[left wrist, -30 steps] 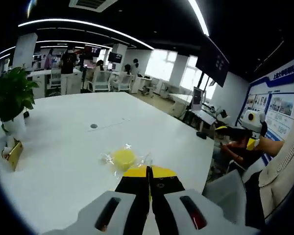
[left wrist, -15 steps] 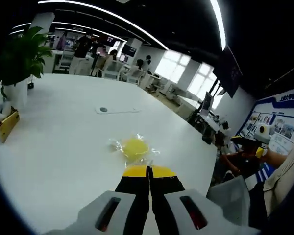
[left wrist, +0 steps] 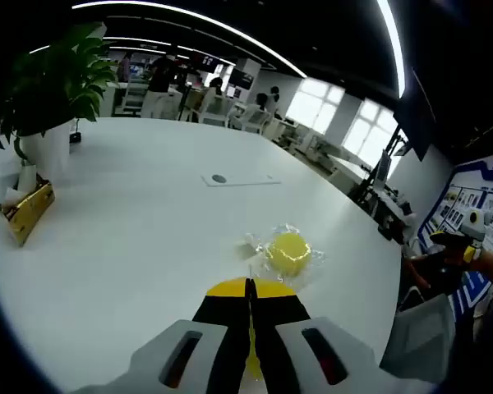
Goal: Compare the silicone blocks by pressing each to a similar depth, holding the contact briefly, and releasing to observe deformation and rebound differences across the visible hardness samples.
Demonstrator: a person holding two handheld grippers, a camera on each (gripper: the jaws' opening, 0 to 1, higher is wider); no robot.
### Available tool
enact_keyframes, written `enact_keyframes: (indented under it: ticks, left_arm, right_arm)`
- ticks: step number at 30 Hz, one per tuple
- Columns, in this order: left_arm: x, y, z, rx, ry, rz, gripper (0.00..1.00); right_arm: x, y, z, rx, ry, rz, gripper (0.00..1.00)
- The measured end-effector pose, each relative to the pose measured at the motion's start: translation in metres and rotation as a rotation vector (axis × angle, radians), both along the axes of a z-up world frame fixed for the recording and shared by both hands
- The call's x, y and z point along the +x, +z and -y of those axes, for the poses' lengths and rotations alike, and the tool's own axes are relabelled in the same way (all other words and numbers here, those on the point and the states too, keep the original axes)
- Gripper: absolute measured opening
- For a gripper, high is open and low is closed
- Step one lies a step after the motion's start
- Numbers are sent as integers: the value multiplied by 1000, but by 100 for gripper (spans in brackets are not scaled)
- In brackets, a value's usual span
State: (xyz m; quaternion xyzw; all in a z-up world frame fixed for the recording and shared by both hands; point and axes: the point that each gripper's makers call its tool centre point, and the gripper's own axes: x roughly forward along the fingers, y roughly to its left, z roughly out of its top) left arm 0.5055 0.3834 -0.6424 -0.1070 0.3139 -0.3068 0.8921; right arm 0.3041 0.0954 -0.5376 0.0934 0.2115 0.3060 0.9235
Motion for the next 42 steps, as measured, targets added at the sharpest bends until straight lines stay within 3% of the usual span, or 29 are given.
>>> enact_keyframes:
  ticks: [8, 14, 21, 34, 38, 42]
  left_arm:
    - [11, -48, -13, 60, -13, -82, 0]
    - [13, -60, -16, 59, -10, -96, 0]
    - [18, -81, -23, 138, -44, -84, 0]
    - [26, -78, -28, 106, -23, -56, 2]
    - [28, -76, -33, 116, -1, -39, 21]
    - [28, -72, -39, 141, 21, -23, 30]
  right_arm:
    - [7, -10, -1, 10, -21, -30, 59]
    - [11, -14, -4, 11, -27, -52, 59]
    - [19, -11, -5, 6, -24, -48, 59]
    - [20, -18, -11, -1, -12, -62, 59]
    - [18, -19, -13, -11, 1, -67, 59]
    - [17, -18, -15, -9, 13, -63, 58]
